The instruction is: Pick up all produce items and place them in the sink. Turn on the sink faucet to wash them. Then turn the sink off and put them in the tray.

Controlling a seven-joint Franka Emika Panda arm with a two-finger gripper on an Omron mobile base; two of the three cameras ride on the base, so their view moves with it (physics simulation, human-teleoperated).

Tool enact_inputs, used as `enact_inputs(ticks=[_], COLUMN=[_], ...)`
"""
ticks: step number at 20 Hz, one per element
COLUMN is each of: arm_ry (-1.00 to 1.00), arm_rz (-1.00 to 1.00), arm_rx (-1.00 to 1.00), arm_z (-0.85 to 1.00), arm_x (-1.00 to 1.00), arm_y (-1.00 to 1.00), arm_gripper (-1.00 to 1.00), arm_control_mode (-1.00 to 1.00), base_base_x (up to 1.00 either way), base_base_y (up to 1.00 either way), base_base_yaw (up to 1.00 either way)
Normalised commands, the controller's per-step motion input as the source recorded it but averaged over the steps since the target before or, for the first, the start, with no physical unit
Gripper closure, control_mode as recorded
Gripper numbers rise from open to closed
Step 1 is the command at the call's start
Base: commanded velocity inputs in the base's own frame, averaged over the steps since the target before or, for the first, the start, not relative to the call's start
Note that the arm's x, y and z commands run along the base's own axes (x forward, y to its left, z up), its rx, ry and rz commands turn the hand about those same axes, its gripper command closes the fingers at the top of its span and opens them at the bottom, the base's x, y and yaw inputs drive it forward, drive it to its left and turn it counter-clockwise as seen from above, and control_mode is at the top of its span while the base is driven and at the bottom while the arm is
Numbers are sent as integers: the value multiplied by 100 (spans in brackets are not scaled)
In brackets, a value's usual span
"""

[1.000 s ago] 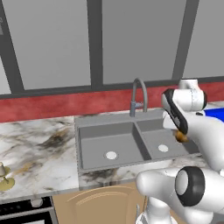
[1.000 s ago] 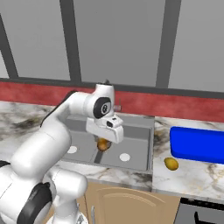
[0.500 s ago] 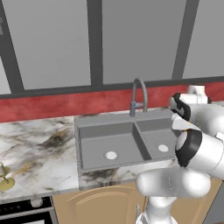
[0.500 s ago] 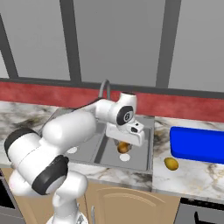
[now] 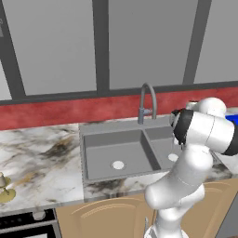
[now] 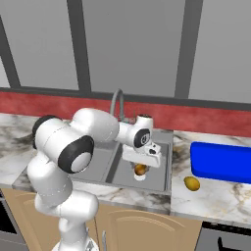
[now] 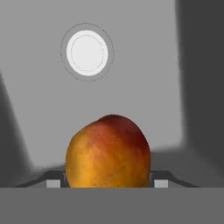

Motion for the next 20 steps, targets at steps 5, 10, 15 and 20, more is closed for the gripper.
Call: enact_inputs(ticks=[5,10,15,20], arm_ry=[4,0,0,0], arm_rz=[6,7,11,11], arm_rx=[3,3,2,0], arm_z=[-56,-38,-22,-33], arm_x=[24,23,39,44], arm_y=[-6,-7,-5,-1], arm_gripper=[100,100,100,100], arm_control_mode=[-100,-100,-100,-100], base_base_x=[0,0,0,0], base_base_y=[0,0,0,0], base_base_yaw=[0,0,0,0])
